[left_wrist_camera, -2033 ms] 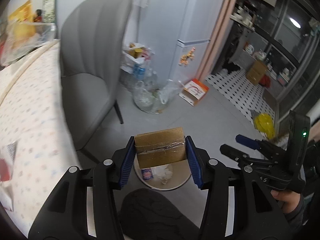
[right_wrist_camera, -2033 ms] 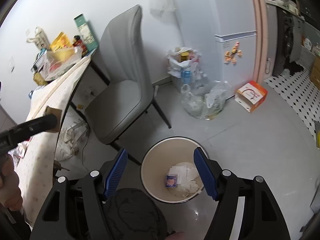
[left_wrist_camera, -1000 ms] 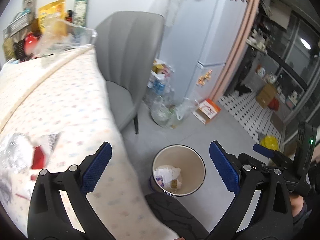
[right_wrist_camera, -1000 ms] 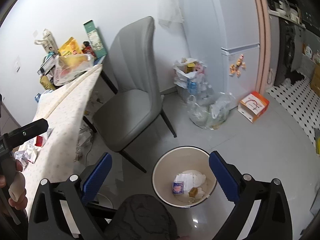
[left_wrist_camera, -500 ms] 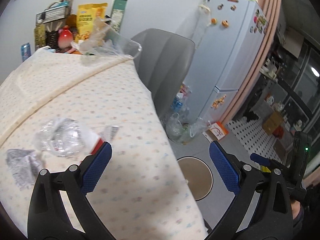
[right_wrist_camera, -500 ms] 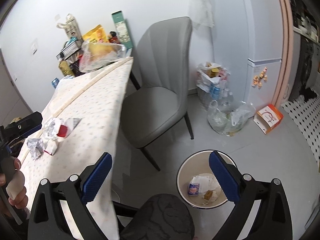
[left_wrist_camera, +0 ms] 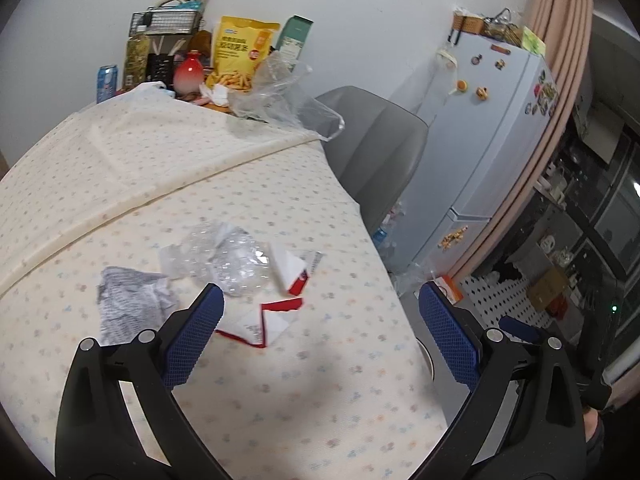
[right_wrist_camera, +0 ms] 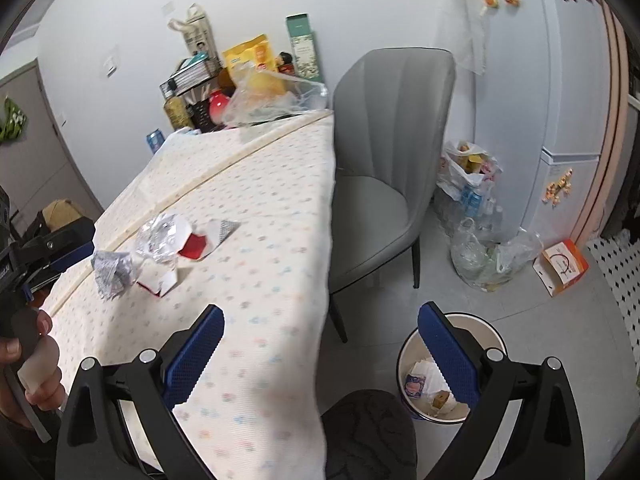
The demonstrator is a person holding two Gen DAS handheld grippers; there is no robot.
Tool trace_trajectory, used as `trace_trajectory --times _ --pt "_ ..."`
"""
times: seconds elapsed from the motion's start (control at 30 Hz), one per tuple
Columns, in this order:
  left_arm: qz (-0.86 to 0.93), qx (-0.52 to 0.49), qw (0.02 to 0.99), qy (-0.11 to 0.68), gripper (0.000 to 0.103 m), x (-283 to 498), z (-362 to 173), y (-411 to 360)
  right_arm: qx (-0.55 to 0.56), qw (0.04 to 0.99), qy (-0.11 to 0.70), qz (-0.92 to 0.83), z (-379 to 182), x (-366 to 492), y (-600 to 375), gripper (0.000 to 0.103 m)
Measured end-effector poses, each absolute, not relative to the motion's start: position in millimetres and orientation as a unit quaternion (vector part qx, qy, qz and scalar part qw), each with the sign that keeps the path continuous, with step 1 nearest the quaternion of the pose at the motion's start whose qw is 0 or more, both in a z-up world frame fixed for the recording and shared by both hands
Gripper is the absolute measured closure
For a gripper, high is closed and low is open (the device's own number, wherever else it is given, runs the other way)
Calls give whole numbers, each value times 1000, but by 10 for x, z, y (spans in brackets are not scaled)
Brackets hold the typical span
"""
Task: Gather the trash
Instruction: 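Move both tools back over the table toward the remaining trash, then grasp the crumpled printed paper with the left tool, then grasp the red-and-white paper wrapper with the right tool while the left tool holds the paper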
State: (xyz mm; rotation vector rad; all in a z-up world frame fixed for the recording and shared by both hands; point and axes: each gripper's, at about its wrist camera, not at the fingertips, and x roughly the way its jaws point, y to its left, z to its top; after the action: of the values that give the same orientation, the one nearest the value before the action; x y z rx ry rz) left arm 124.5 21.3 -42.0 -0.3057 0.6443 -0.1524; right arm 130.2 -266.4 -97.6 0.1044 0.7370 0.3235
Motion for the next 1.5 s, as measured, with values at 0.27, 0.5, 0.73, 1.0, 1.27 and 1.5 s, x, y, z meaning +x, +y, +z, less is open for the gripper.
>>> trace_trajectory --times 0.27,0.5,0.73,1.0,1.27,1.5 --pt "-58 -153 936 311 7 1106 -493 608 33 914 360 184 -934 1269 -2280 8" --pt "-24 -159 930 331 7 1110 -650 965 20 905 370 209 -985 1277 -2041 14" --pt "5 -161 923 350 8 1197 -828 1111 17 898 375 227 -1019 1308 -1863 16" --pt "28 -187 911 367 35 1332 -1046 1219 15 891 386 237 -1092 1394 -1754 19" --pt "39 -205 912 354 80 1274 -1026 1278 13 886 388 254 -1061 1493 -1587 25" --pt "48 -203 918 338 80 1135 -849 1370 7 877 392 277 -1108 1595 -1316 26"
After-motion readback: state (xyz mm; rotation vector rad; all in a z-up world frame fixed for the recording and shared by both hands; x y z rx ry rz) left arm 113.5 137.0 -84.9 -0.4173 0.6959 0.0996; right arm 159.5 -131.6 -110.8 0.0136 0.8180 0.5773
